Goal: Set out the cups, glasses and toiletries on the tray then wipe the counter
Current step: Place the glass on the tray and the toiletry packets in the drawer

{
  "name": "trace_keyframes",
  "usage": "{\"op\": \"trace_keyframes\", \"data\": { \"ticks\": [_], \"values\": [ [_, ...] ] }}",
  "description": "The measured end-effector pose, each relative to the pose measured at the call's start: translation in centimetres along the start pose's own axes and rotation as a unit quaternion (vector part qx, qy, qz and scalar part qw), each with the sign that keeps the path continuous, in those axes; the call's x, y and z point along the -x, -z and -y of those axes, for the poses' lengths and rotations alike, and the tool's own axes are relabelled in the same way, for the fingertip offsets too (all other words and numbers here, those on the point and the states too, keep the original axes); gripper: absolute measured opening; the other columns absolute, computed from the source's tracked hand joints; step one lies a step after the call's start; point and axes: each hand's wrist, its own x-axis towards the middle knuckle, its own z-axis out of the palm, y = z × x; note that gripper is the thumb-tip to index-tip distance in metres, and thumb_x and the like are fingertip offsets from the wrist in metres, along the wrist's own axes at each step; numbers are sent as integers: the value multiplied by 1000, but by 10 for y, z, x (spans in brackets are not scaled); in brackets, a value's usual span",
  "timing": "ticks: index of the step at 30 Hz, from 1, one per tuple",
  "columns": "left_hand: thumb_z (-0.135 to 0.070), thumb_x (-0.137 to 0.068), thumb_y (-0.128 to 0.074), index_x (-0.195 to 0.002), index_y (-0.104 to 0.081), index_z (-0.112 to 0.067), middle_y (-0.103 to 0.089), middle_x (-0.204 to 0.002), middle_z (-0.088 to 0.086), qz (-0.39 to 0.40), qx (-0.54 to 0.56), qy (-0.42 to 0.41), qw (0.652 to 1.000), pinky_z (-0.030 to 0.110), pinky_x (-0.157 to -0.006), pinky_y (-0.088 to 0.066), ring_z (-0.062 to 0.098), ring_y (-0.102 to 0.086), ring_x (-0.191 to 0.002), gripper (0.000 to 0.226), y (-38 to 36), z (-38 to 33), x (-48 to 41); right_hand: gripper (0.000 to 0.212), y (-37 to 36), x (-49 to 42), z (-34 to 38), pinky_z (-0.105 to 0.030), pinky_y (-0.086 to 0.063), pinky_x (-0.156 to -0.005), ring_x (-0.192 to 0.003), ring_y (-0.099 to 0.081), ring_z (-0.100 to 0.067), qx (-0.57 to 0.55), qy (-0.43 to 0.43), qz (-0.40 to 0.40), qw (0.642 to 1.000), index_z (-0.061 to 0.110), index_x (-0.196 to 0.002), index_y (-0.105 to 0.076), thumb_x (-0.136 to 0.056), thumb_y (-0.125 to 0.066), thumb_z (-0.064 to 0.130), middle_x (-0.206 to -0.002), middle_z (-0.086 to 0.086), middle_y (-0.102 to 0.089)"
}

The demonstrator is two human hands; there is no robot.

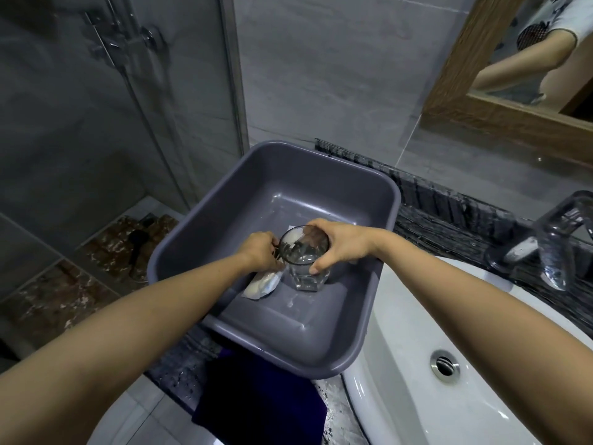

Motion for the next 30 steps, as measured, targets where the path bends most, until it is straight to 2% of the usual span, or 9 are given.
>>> {"op": "trace_keyframes", "data": {
  "ticks": [3,8,14,17,20,23,26,28,30],
  "values": [
    [-26,-63,-78,-86,-51,-19,-55,-85,-2,-3,8,-1,1000,28,-69,-41,17,-50,-80,36,-1,0,1,80,10,2,1,-8,-42,-77,-104,-53,-10,2,-7,-16,1000,14,-136,-34,-71,-81,17,-117,3,-53],
    [-25,-62,-78,-103,-59,-15,-66,-101,5,-6,11,-1,1000,33,-78,-46,23,-59,-92,46,-4,1,0,84,23,-1,-2,-28,-43,-98,-114,-53,-19,19,-21,-56,998,14,-136,-34,-68,-82,24,-125,-2,-52],
    [-32,-62,-81,-112,-54,-9,-59,-112,9,10,-28,11,1000,33,-78,-46,26,-57,-100,61,-6,-5,0,84,32,1,-6,-23,-37,-91,-109,-49,-15,-4,-24,-105,994,13,-138,-32,-70,-80,25,-121,1,-48],
    [-35,-60,-82,-105,-55,-8,-61,-107,9,15,-42,23,999,31,-68,-42,27,-59,-94,59,-7,-10,2,84,38,2,-6,-23,-38,-94,-111,-49,-15,-22,-17,-133,991,12,-138,-32,-71,-80,27,-122,2,-48],
    [-33,-62,-80,-90,-59,-10,-67,-97,8,37,-36,36,998,29,-63,-41,23,-58,-79,43,-5,-14,0,83,46,4,-9,-27,-42,-99,-115,-51,-16,-68,-7,-168,983,11,-136,-35,-69,-81,26,-127,0,-51],
    [-26,-66,-76,-75,-56,-12,-65,-86,10,45,-27,59,997,28,-62,-42,22,-57,-74,26,-7,-18,0,82,53,8,-9,-27,-44,-98,-112,-53,-15,-112,4,-206,972,11,-136,-37,-68,-82,24,-124,-1,-53],
    [-21,-68,-72,-64,-52,-11,-59,-79,9,38,-9,73,997,28,-56,-41,25,-57,-72,22,-15,-24,3,81,58,16,-9,-27,-45,-98,-108,-53,-14,-156,25,-249,956,9,-135,-38,-68,-82,20,-122,-3,-54],
    [-21,-73,-68,-73,-55,-10,-56,-83,8,35,-15,73,997,29,-61,-41,26,-55,-76,17,-13,-28,6,82,61,21,-9,-30,-45,-101,-109,-54,-14,-174,35,-269,947,10,-134,-38,-67,-83,22,-122,-2,-55],
    [-19,-80,-61,-96,-57,-6,-55,-92,9,29,15,75,997,30,-70,-42,29,-58,-90,21,-6,-29,8,82,64,29,-9,-33,-45,-102,-108,-54,-14,-186,44,-281,940,11,-133,-39,-66,-83,25,-120,-1,-56]
  ]
}}
